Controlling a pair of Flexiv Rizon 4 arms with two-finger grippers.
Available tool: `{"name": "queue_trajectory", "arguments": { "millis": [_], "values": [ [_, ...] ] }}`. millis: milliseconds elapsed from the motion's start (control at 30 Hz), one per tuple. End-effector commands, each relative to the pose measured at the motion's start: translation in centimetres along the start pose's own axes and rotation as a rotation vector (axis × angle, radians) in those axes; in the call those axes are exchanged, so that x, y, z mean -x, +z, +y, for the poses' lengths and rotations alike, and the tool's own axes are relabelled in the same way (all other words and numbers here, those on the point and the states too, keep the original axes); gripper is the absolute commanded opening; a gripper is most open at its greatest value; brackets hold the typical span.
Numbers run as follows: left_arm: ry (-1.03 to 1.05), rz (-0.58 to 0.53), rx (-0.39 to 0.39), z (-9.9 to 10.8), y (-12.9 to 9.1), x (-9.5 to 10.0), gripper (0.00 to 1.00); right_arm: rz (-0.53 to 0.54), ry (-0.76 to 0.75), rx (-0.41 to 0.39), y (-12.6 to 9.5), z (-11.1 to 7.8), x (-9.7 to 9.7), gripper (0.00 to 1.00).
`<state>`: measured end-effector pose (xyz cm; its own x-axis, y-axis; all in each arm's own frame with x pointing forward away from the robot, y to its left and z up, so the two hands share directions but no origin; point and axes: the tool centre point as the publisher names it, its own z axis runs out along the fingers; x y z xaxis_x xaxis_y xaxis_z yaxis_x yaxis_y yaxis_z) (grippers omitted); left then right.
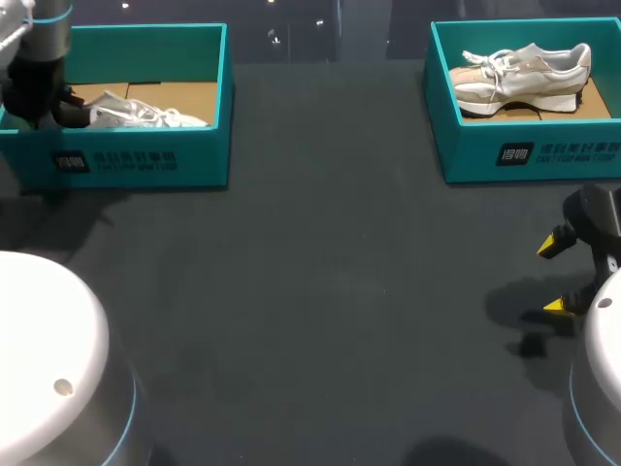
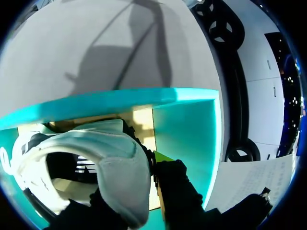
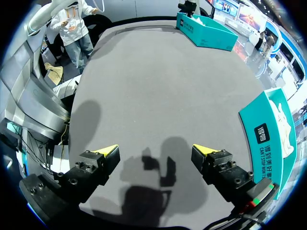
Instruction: Take the shoe out of the shoebox, open the shoe tongue, remove and reinsert the insole, then place the shoe into the shoebox
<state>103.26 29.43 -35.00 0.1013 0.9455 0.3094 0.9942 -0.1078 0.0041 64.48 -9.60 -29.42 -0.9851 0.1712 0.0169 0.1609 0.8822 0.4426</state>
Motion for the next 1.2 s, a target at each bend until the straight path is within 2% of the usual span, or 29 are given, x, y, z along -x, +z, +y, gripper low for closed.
{"name": "queue_trajectory", "arguments": {
  "millis": [33, 400, 467, 500, 600, 667, 733, 767, 900, 933, 1033, 1133, 1200],
  "values": [
    [-0.004, -0.009, -0.007, 0.4, 0.5, 0.0, 0.00, -0.003, 0.001, -0.003, 0.0, 0.0, -0.2, 1.00],
    [-0.006, -0.045, -0.025, 0.7, 1.7, 0.5, 0.00, -0.003, 0.001, -0.003, 0.0, 0.0, -0.2, 1.00],
    [-0.006, -0.047, -0.027, 0.6, 1.9, 0.5, 0.07, -0.003, 0.001, -0.003, 0.0, 0.0, -0.2, 1.00],
    [-0.006, -0.049, -0.029, 0.6, 2.0, 0.6, 0.15, -0.003, 0.001, -0.003, 0.0, 0.0, -0.2, 1.00],
    [-0.010, -0.062, -0.035, 0.6, 2.0, 0.6, 0.15, -0.003, 0.001, -0.003, 0.0, 0.0, -0.2, 1.00],
    [-0.013, -0.069, -0.038, 0.6, 2.1, 0.6, 0.19, -0.003, 0.001, -0.003, 0.0, 0.0, -0.2, 1.00],
    [-0.013, -0.072, -0.039, 0.6, 2.1, 0.6, 0.30, -0.003, 0.001, -0.003, 0.0, 0.0, -0.2, 1.00],
    [-0.015, -0.080, -0.039, 0.5, 2.1, 0.6, 0.42, -0.003, 0.001, -0.003, 0.0, 0.0, -0.2, 1.00],
    [-0.022, -0.090, -0.040, 0.5, 2.0, 0.5, 0.49, -0.003, 0.001, -0.003, 0.0, 0.0, -0.2, 1.00],
    [-0.026, -0.095, -0.038, 0.5, 1.8, 0.5, 0.66, -0.003, 0.001, -0.003, 0.0, 0.0, -0.2, 1.00],
    [-0.032, -0.114, -0.034, 0.3, 1.2, 0.6, 0.90, -0.003, 0.001, -0.003, 0.0, 0.0, -0.2, 1.00],
    [-0.037, -0.139, -0.026, 0.2, 0.3, 0.7, 1.00, -0.003, 0.001, -0.003, 0.0, 0.0, -0.2, 1.00],
    [-0.044, -0.161, -0.021, 0.1, -0.6, 0.7, 1.00, -0.003, 0.001, -0.003, 0.0, 0.0, -0.2, 1.00]
  ]
}}
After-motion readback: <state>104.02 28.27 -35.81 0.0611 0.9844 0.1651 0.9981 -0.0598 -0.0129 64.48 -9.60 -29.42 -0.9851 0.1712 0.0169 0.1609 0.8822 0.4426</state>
